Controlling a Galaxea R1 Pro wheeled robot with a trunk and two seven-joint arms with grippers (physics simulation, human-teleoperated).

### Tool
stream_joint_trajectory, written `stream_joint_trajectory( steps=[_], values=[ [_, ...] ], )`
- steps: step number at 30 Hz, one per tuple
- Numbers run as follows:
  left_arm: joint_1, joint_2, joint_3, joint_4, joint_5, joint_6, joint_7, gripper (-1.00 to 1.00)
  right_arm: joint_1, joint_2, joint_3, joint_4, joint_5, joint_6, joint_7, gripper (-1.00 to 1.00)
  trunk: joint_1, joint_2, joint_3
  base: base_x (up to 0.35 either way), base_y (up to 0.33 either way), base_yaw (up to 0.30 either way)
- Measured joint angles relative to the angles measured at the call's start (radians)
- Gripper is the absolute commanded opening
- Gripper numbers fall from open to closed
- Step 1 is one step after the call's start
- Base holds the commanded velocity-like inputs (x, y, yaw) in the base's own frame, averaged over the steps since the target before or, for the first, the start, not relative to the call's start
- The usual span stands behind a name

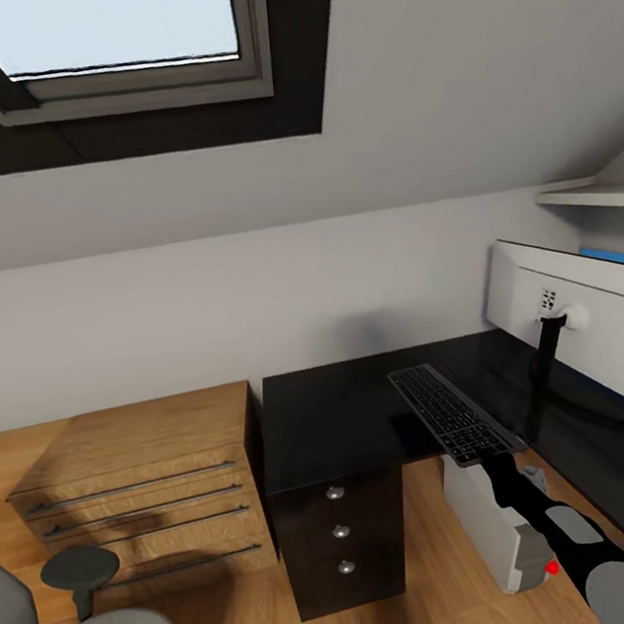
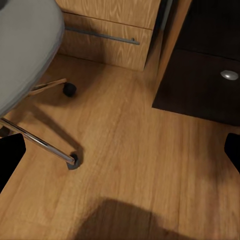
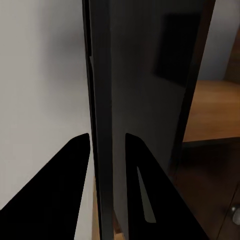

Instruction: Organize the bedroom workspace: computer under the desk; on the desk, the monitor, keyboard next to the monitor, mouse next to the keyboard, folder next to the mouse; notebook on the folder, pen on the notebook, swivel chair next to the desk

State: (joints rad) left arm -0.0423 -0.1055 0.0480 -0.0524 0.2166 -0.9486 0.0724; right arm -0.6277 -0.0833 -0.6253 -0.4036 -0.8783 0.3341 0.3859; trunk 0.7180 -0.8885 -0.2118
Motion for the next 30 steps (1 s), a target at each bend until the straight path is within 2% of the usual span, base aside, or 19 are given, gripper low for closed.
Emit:
stream_joint_trajectory(
  steps=[27,30],
  values=[
    [0.000,0.001,0.000,0.000,0.001,0.000,0.000,1.00,0.000,-0.001,0.000,0.000,0.003,0.000,0.000,-1.00,0.104,-0.189,-0.085,0.000,0.000,0.000],
    [0.000,0.001,0.000,0.000,0.000,0.000,0.000,1.00,0.000,-0.001,0.000,-0.001,0.002,0.000,0.000,-1.00,0.104,-0.189,-0.085,0.000,0.000,0.000]
  ],
)
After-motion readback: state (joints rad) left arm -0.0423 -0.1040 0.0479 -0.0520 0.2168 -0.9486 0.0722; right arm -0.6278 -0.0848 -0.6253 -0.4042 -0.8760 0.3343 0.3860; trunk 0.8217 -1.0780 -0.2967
